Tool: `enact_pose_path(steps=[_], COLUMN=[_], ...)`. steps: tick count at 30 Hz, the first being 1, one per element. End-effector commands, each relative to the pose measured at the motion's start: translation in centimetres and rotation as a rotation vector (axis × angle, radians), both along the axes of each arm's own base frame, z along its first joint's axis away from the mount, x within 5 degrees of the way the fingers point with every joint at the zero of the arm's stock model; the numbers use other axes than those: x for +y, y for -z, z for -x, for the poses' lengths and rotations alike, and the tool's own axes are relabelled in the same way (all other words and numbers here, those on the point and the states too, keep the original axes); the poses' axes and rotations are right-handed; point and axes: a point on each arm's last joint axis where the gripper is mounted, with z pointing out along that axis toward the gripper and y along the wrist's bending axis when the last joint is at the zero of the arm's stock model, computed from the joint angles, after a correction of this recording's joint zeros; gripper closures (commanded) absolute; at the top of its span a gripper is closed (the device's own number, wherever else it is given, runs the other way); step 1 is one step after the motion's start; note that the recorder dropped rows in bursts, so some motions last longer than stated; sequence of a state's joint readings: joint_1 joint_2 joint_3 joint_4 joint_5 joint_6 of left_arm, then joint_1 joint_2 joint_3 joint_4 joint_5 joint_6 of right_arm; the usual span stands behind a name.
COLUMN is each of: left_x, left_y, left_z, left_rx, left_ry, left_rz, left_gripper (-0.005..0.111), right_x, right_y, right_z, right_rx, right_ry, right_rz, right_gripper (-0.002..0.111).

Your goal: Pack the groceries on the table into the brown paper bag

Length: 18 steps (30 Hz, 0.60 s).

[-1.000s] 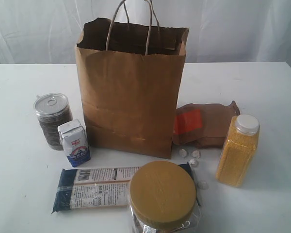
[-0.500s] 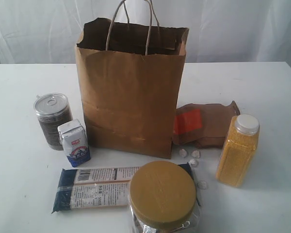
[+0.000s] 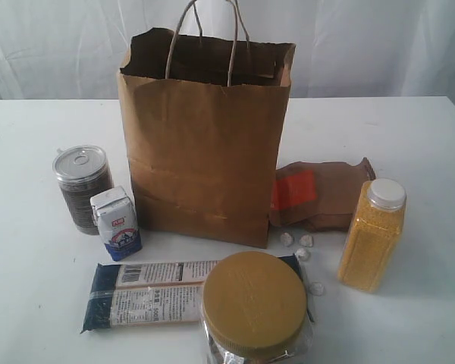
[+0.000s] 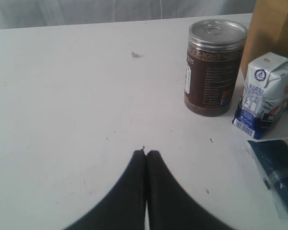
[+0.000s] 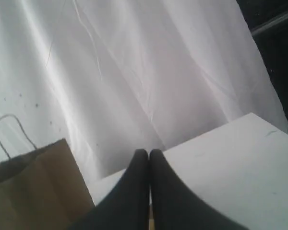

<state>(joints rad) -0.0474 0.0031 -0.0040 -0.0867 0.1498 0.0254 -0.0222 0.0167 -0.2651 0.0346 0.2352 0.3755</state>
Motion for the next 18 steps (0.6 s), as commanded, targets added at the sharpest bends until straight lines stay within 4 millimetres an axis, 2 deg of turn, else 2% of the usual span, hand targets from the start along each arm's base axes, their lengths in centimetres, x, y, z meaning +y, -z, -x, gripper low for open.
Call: enact_pose_path(steps=[1, 4, 5, 6, 7, 9, 11, 18], left_x=[-0.1, -0.1, -0.1, -0.1, -0.1, -0.1, -0.1, -0.1], left_y=[0.1, 0.1, 0.1, 0.1, 0.1, 0.1, 0.1, 0.1], left_z=[0.0, 0.0, 0.0, 0.0, 0.0, 0.0, 0.0, 0.0], left_rx=[0.002, 0.002, 0.002, 0.002, 0.002, 0.002, 0.002, 0.002], left_ry=[0.005, 0.005, 0.005, 0.005, 0.005, 0.005, 0.005, 0.005], left_rz=[0.009, 0.009, 0.009, 0.009, 0.009, 0.009, 0.009, 0.009], left_gripper=[0.107, 0.107, 0.107, 0.107, 0.107, 0.107, 0.107, 0.107], right_x=[1.0, 1.3, 1.4, 1.4, 1.6, 1.6, 1.7, 2.8], right_y=[-3.6, -5.0, -5.2, -5.1, -4.7, -4.1, -3.4, -2.0], right_z=[-0.3, -2.0, -3.6, -4.4, -5.9, -7.3, -8.9, -13.0], right_rx=[0.246, 0.366, 0.443, 0.481, 0.542, 0.597, 0.646, 0.775], right_ry=[-0.142, -0.197, -0.214, -0.221, -0.237, -0.245, -0.253, -0.367], right_rz=[0.237, 0.306, 0.318, 0.316, 0.298, 0.286, 0.267, 0.201], right_gripper=[0.106, 0.091, 0.074, 0.063, 0.044, 0.031, 0.028, 0.028])
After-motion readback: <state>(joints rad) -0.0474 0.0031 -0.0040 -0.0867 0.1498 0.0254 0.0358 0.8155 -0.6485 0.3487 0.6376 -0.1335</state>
